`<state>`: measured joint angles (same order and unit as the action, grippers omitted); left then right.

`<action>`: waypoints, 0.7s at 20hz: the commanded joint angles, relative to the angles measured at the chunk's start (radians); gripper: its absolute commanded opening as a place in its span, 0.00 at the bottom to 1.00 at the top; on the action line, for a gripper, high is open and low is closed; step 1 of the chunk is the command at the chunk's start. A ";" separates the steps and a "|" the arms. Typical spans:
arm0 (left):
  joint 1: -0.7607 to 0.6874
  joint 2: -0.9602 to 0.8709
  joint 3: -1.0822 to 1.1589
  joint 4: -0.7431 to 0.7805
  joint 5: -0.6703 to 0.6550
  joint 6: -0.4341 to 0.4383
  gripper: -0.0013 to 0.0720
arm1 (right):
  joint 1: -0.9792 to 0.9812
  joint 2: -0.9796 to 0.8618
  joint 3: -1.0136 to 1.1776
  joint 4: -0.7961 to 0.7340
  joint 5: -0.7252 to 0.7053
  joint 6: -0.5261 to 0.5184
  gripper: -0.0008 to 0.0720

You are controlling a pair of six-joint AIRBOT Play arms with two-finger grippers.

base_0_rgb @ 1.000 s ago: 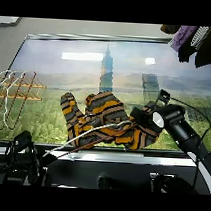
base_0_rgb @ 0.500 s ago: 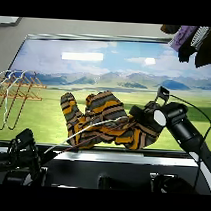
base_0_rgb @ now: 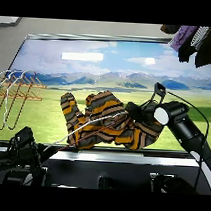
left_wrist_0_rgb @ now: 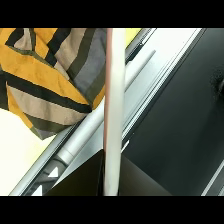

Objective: Fold the clothes and pants, and hang the long-sleeved shirts on hangers.

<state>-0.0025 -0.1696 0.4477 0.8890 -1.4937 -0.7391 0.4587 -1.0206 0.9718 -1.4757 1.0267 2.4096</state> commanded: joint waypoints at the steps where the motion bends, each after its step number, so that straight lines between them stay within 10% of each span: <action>1: -0.003 -0.005 0.000 0.000 0.011 0.010 0.05 | 0.000 -0.001 0.042 0.016 -0.034 -0.021 0.06; 14: -0.064 -0.195 0.000 -0.048 0.129 0.103 0.05 | 0.000 0.000 0.203 0.119 0.126 -0.190 0.06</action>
<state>-0.0635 -0.3035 0.4473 0.8776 -1.3964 -0.6857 0.4587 -1.0206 1.1446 -1.4075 1.1061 2.2745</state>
